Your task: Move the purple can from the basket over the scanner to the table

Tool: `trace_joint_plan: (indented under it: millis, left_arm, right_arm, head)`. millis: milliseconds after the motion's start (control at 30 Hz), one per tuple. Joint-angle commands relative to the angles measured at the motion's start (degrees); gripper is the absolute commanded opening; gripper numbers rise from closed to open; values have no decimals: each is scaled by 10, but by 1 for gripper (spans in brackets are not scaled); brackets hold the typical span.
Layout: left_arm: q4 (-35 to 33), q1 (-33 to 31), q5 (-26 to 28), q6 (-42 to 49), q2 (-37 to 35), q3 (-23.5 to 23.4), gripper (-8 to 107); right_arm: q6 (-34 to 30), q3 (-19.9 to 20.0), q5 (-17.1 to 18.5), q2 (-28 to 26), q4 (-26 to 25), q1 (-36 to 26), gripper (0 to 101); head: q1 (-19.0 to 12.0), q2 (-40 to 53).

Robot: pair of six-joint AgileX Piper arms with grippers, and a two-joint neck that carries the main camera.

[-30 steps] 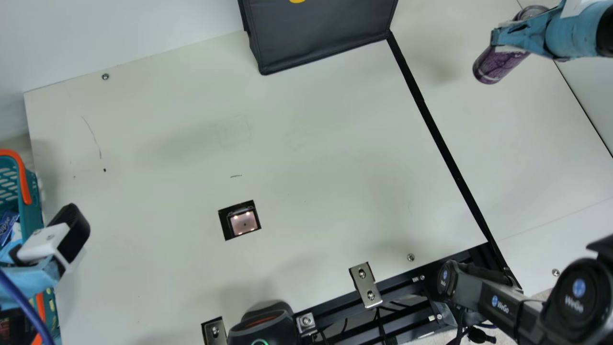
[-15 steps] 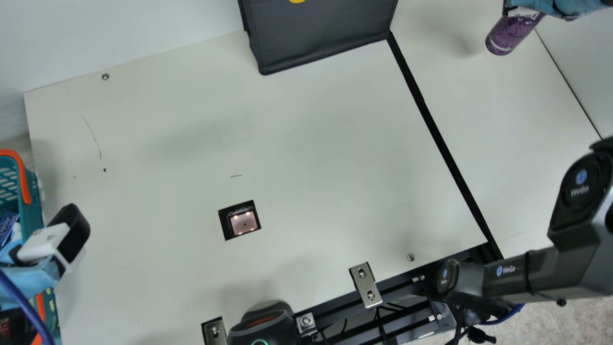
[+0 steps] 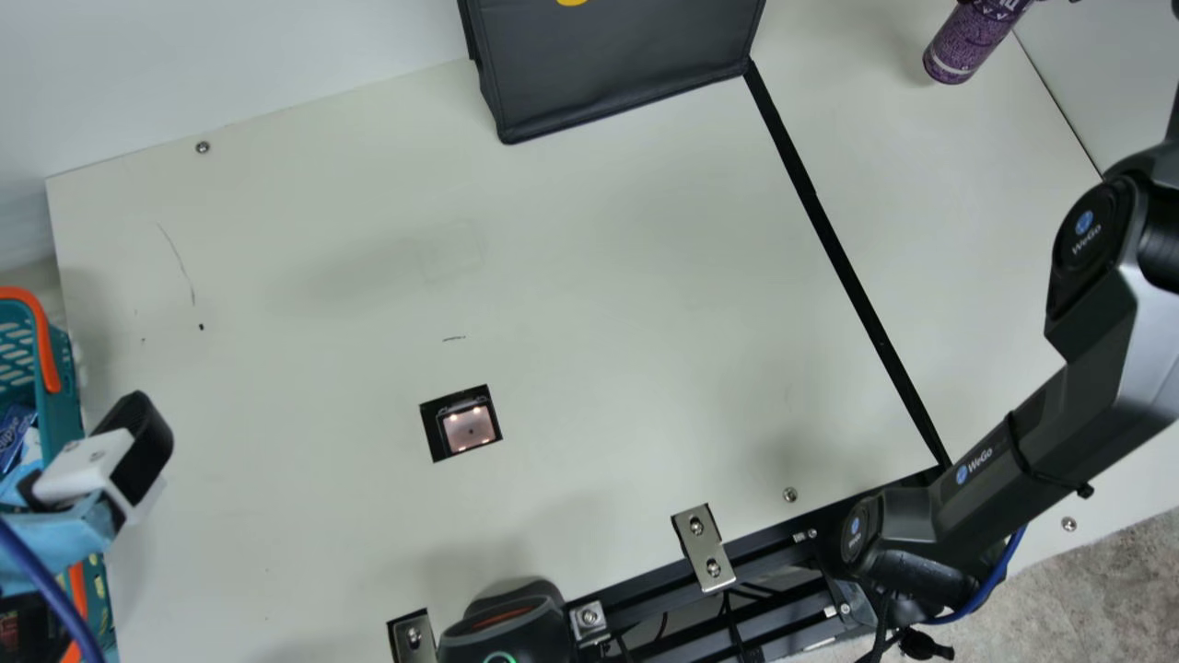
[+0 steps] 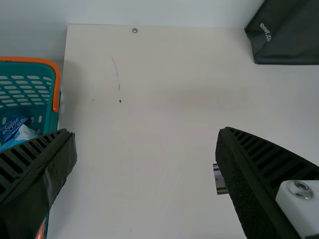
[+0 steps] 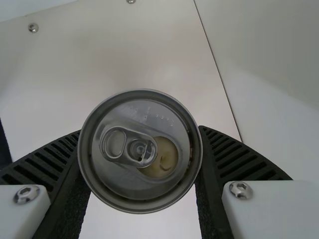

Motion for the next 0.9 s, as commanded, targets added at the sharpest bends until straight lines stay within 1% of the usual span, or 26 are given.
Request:
trace_joint_plan:
  millis: [0,100,267,400,600,867]
  left_arm:
    - [0,0,0,0,0,0,90]
    - [0,0,0,0,0,0,90]
    - [0,0,0,0,0,0,90]
    - [0,0,0,0,0,0,90]
    - [0,0,0,0,0,0,90]
    - [0,0,0,0,0,0,90]
  right_arm:
    - [2,-23,7,17,1,0,0]
    - [3,-42,16,33,2,-1,0]
    - [1,-62,26,50,4,0,0]
    - [-4,-63,29,55,4,2,0]
    - [-14,-55,29,55,4,6,0]
    - [-19,-41,23,51,-1,9,27]
  head:
    - [-17,-1]
    - [-17,-1]
    - [-17,-1]
    - [-17,-1]
    - [-17,-1]
    - [-17,-1]
